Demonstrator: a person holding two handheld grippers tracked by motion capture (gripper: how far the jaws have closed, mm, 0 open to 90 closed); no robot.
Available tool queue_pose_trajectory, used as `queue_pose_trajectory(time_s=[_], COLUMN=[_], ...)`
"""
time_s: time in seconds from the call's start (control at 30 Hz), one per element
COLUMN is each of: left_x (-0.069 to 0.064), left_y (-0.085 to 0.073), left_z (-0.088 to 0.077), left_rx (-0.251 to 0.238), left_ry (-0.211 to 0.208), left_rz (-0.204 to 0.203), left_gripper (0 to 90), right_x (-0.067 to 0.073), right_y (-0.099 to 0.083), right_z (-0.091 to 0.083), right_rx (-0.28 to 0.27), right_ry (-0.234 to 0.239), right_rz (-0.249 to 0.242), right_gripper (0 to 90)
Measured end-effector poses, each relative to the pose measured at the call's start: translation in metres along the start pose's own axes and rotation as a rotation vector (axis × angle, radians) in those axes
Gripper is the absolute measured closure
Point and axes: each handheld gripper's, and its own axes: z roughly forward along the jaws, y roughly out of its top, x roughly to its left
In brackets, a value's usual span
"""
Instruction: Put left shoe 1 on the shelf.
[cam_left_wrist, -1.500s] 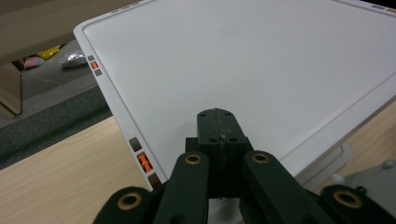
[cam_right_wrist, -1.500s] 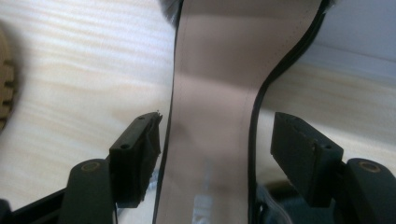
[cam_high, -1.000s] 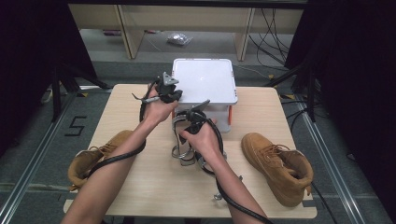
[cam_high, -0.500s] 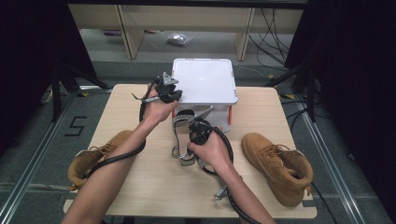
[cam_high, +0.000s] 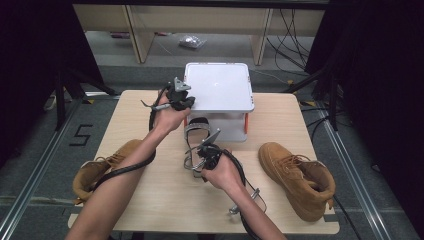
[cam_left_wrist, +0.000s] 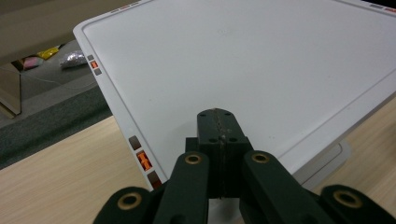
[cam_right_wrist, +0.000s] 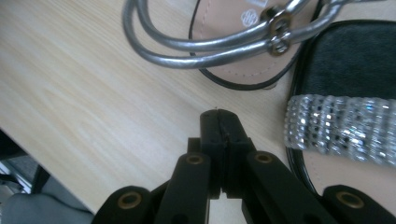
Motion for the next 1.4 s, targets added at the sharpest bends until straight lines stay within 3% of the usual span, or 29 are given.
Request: queue_pose_trajectory(time_s=[0.1,0.17,0.27,0.33,0.37,0.43,0.57,0.6,0.83,0.87,0.93,0.97,1.0,1.13,1.2,1.27,1.3,1.4], left_x=[0.0,0.0,0.0,0.0,0.0,0.001,0.001,0.001,0.0,0.001,0.0,0.001,0.001,0.0,-0.001,0.001,0.001,0.001], left_y=[0.0,0.0,-0.001,-0.001,-0.001,-0.001,-0.001,-0.001,-0.001,-0.001,-0.001,-0.001,-0.001,-0.001,-0.001,-0.001,-0.001,-0.001], left_z=[0.0,-0.001,-0.001,-0.001,-0.001,-0.002,-0.002,-0.002,-0.002,-0.002,-0.002,-0.003,-0.003,-0.003,-0.002,-0.003,-0.003,-0.003], left_rx=[0.0,0.0,0.0,0.0,0.0,0.008,0.01,0.009,0.008,0.008,0.011,0.01,0.009,0.008,-0.004,0.011,0.008,0.01], left_ry=[-0.001,-0.001,-0.003,-0.003,-0.003,-0.004,-0.006,-0.005,-0.008,-0.008,-0.004,-0.005,-0.005,-0.006,-0.003,-0.005,-0.005,-0.008], left_rz=[0.0,0.003,0.003,0.003,0.004,0.014,0.017,0.017,0.02,0.021,0.022,0.021,0.02,0.02,0.008,0.023,0.019,0.016], left_gripper=[89.6,89.6,89.6,89.6,89.7,89.6,89.7,89.7,89.6,89.7,89.7,89.6,89.7,89.7,89.7,89.6,89.6,89.6], right_x=[0.001,-0.002,0.0,0.002,-0.001,0.001,-0.001,-0.003,0.001,-0.003,0.001,-0.001,-0.002,-0.002,-0.001,-0.003,0.001,0.007], right_y=[0.0,0.001,0.001,0.002,0.003,0.004,0.003,0.003,0.004,0.006,0.007,0.008,0.009,0.009,0.009,0.009,0.008,0.008], right_z=[0.009,0.013,0.02,0.021,0.023,0.022,0.024,0.024,0.023,0.022,0.021,0.02,0.02,0.019,0.02,0.02,0.019,0.02], right_rx=[0.007,-0.005,-0.019,-0.014,-0.039,-0.024,-0.048,-0.062,-0.096,-0.1,-0.107,-0.103,-0.124,-0.098,-0.104,-0.125,-0.124,-0.098], right_ry=[-0.02,-0.028,-0.026,-0.012,-0.033,-0.004,0.001,-0.009,0.017,0.002,0.029,0.03,0.011,0.044,0.039,-0.009,-0.008,0.034], right_rz=[0.02,-0.003,0.031,0.08,0.037,0.098,0.085,0.062,0.101,0.053,0.118,0.097,0.107,0.137,0.136,0.07,0.099,0.099], right_gripper=[90.0,90.0,90.0,90.0,90.0,90.0,90.0,90.0,90.0,90.0,90.0,90.0,90.0,90.0,90.0,90.0,90.0,90.0])
